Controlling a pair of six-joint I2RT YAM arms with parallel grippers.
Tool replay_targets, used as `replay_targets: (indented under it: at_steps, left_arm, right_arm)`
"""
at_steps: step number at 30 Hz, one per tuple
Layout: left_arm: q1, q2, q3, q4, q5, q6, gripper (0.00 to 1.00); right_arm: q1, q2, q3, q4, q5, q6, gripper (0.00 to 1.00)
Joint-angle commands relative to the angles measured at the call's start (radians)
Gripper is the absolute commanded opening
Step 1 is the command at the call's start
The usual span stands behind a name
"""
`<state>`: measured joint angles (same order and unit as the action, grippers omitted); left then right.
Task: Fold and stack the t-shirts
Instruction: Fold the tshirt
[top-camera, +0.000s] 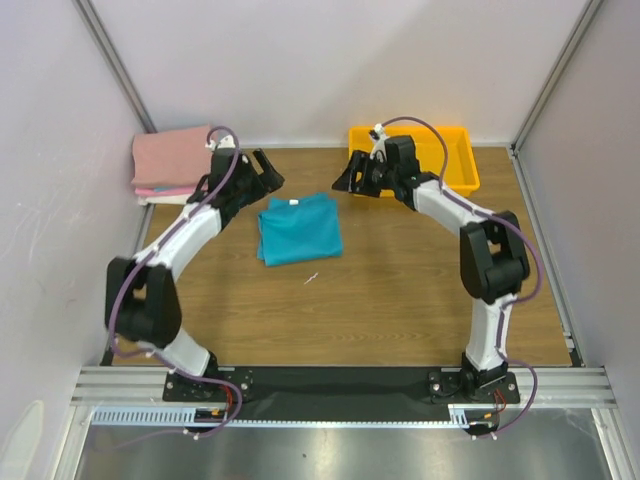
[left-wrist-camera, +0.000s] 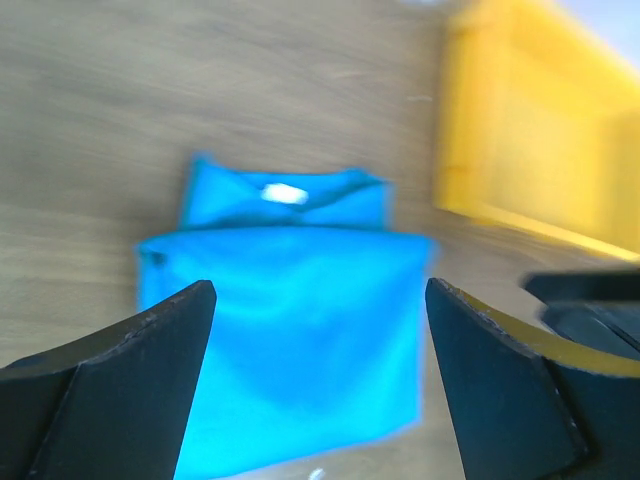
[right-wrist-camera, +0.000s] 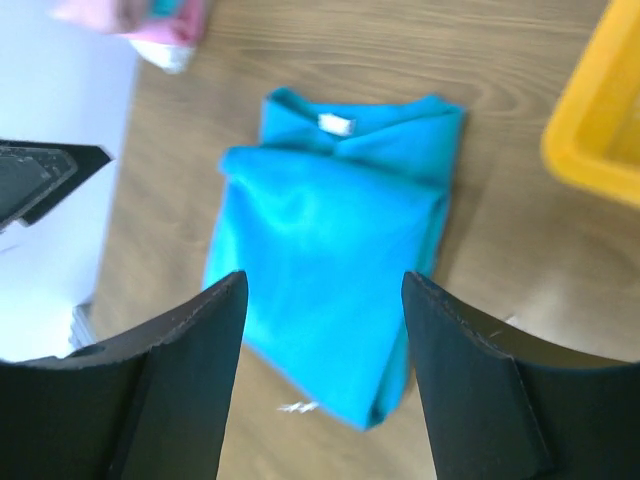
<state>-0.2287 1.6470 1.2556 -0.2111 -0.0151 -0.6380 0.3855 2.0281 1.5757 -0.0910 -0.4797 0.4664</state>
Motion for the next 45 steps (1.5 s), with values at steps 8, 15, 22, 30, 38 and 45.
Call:
replay_targets:
  at_steps: [8, 15, 22, 30, 38, 45]
  left_arm:
    - [-0.027, 0.008, -0.228, 0.476, 0.221, -0.070, 0.89]
    - [-0.017, 0.184, -0.190, 0.654, 0.202, -0.161, 0.79]
    - [-0.008, 0.324, -0.137, 0.631, 0.165, -0.176, 0.71]
    - [0.015, 0.367, -0.154, 0.627, 0.214, -0.174, 0.70]
    - [0.014, 0.176, -0.067, 0.472, 0.288, 0.065, 0.82]
    - [0.015, 0.073, 0.145, 0.072, 0.218, 0.250, 0.89]
  right_arm:
    - [0.102, -0.128, -0.232, 0.287, 0.068, 0.116, 0.56]
    - [0.110, 0.058, -0.137, 0.344, 0.127, 0.160, 0.24]
    - [0.112, 0.147, -0.187, 0.355, 0.200, 0.132, 0.12]
    - [0.119, 0.123, -0.321, 0.416, 0.228, 0.150, 0.07]
    - [0.148, 0.055, -0.239, 0.332, 0.214, 0.129, 0.09]
    - [0.185, -0.141, -0.154, 0.202, 0.318, 0.067, 0.51]
